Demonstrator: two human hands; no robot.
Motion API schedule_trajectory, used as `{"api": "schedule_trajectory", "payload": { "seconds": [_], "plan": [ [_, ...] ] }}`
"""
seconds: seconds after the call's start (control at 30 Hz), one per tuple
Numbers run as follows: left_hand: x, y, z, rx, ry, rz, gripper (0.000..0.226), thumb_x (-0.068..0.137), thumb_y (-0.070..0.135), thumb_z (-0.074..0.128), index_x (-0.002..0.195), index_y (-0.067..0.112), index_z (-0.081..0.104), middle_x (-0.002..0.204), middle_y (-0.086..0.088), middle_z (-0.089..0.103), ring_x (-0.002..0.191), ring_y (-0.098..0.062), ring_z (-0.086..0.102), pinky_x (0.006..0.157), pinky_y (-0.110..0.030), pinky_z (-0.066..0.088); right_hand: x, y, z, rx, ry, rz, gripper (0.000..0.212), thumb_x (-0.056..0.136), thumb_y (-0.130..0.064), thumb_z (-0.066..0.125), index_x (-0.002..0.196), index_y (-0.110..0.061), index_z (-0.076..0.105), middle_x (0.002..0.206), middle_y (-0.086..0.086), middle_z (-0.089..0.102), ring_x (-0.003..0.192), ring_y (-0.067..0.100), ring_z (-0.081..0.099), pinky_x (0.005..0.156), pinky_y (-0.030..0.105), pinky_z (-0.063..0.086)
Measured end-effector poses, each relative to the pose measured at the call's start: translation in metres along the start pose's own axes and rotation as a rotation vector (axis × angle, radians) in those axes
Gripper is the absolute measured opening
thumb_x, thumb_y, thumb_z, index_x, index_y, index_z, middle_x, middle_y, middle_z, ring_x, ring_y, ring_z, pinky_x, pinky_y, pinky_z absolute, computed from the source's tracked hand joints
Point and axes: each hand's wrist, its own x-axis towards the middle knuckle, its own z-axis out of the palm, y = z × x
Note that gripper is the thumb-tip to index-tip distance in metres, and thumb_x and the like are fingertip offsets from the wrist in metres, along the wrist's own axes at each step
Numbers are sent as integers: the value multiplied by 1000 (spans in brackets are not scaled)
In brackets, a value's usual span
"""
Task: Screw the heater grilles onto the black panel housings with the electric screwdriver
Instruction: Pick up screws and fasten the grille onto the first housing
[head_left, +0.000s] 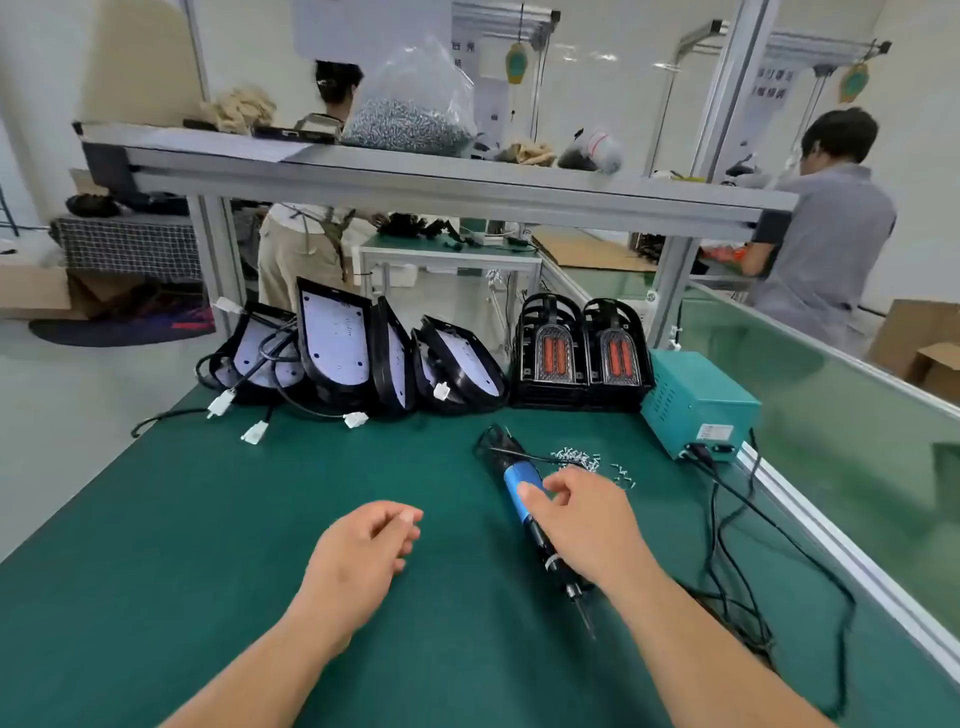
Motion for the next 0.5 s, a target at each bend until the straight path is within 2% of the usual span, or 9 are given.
{"api": "schedule_trajectory", "payload": {
  "seconds": [0.1, 0.17, 0.27, 0.4, 0.5],
  "plan": [
    [6, -6, 3, 88, 36, -7, 22, 98, 24, 56, 86, 28, 73, 80, 8, 72, 77, -11, 64, 69, -25, 53, 13, -1, 12, -74, 9, 23, 42, 89, -47, 61, 91, -5, 63, 88, 9, 63, 70, 20, 51, 55, 27, 36],
    [8, -7, 3, 125, 27, -32, 21, 96, 27, 58, 82, 27, 73, 76, 11, 72, 72, -11, 63, 74, -32, 55, 18, 0, 16, -61, 2, 48, 36, 88, -45, 62, 86, -8, 59, 85, 6, 59, 67, 19, 51, 50, 25, 34],
    [18, -2, 6, 219, 10, -46, 20, 93, 27, 59, 78, 23, 72, 73, 5, 71, 63, -12, 60, 73, -40, 57, 21, 6, 20, -77, -15, 57, 31, 87, -42, 62, 88, -12, 57, 82, 2, 57, 67, 17, 52, 50, 24, 34],
    [39, 5, 27, 343, -38, 51, 21, 93, 29, 58, 75, 28, 69, 70, 7, 69, 52, -6, 57, 64, -31, 55, 23, 3, 23, -107, -34, 52, 30, 87, -42, 60, 94, -13, 55, 93, 5, 59, 73, 20, 53, 54, 30, 34],
    [56, 8, 43, 373, -49, 98, 21, 93, 31, 57, 74, 31, 66, 65, 10, 67, 52, -5, 55, 59, -25, 50, 21, 0, 20, -290, -1, 20, 36, 88, -54, 52, 84, -18, 51, 90, 2, 57, 76, 24, 53, 60, 31, 36]
  ]
}}
